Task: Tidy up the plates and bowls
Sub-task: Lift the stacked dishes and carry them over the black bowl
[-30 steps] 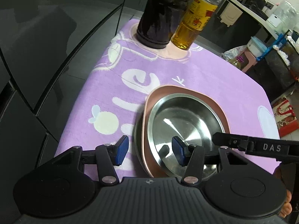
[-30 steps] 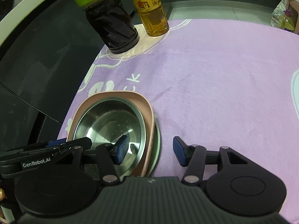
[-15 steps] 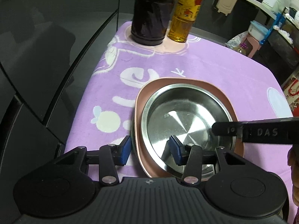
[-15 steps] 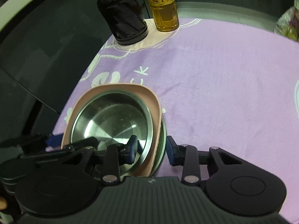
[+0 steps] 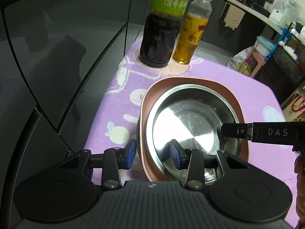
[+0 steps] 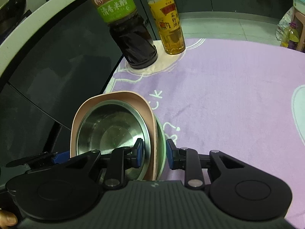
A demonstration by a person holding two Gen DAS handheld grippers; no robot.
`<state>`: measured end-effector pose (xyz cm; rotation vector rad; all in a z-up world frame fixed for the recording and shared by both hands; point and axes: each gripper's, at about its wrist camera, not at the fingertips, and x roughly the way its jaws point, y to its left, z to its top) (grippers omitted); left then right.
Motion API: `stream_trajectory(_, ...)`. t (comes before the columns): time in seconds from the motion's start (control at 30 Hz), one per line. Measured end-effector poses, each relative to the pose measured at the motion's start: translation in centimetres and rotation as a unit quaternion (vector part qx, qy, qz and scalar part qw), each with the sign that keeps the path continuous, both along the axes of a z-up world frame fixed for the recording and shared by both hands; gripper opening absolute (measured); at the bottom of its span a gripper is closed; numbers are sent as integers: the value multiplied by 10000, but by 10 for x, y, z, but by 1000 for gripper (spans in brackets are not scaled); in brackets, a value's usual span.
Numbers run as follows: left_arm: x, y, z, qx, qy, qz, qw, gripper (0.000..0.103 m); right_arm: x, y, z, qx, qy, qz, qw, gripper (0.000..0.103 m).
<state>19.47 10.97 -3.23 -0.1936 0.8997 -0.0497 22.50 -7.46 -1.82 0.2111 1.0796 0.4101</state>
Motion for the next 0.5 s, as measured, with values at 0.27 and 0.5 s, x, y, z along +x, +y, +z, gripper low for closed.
stream_trajectory(0.27,-28,-14,25,85,-249,-113,9996,35,-30,-12,30,74,-304,-151,9994,4)
stream_trajectory(0.5,-54,-27,35,-23,-266,-268,9993,35,-54,-26,42,92,-294,-305,9991,4)
